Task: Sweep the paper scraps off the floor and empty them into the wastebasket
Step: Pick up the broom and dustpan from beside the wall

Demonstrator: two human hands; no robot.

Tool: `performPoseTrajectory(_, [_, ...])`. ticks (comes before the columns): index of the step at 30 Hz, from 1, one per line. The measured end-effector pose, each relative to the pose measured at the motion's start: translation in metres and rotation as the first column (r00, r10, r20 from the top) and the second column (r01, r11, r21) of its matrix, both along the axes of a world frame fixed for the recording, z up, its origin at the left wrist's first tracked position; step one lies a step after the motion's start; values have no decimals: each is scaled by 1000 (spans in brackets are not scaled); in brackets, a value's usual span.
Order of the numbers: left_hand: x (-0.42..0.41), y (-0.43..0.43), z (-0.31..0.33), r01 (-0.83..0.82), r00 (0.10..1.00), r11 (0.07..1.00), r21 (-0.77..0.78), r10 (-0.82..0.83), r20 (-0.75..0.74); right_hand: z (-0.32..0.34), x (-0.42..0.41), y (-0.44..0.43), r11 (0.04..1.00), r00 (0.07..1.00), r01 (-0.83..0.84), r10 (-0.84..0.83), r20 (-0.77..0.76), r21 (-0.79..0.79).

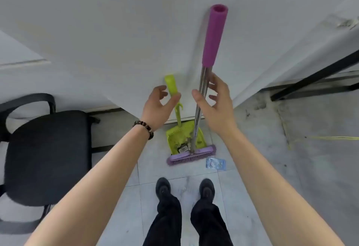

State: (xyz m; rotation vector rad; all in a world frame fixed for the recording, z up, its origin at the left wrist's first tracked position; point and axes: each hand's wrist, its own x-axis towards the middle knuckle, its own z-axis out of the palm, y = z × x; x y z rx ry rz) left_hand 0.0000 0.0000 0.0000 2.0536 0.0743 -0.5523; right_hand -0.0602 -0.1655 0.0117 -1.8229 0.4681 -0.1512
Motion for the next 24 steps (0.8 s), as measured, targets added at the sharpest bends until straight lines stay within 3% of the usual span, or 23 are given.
performPoseTrajectory(4, [11,-28,-3,-134,991,976,-170,135,-7,-12,9,11,999,999,34,-34,17,10])
performPoseTrajectory(9, [-5,-34,-14,-182,977,970,-164,197,81,-28,-4,17,996,998,44,-47,37,73])
performPoseTrajectory(13, [-30,-23,-5,-163,984,970,-182,173,39,-32,-24,15,964,992,129,-123,-41,232])
performPoseTrajectory(17, [-56,-16,11,-123,991,967,-224,131,24,-22,-42,17,963,983,178,-167,-72,200])
performPoseTrajectory(19, [-65,-14,17,-132,990,963,-234,138,7,-9,-62,15,939,949,313,-305,-73,141])
performPoseTrajectory(22, [-82,-8,28,-160,987,957,-241,160,-22,16,-108,2,795,807,589,-588,-56,144])
performPoseTrajectory(24, [-95,-7,37,-139,990,963,-232,140,-15,37,-140,-8,742,750,658,-661,-25,130])
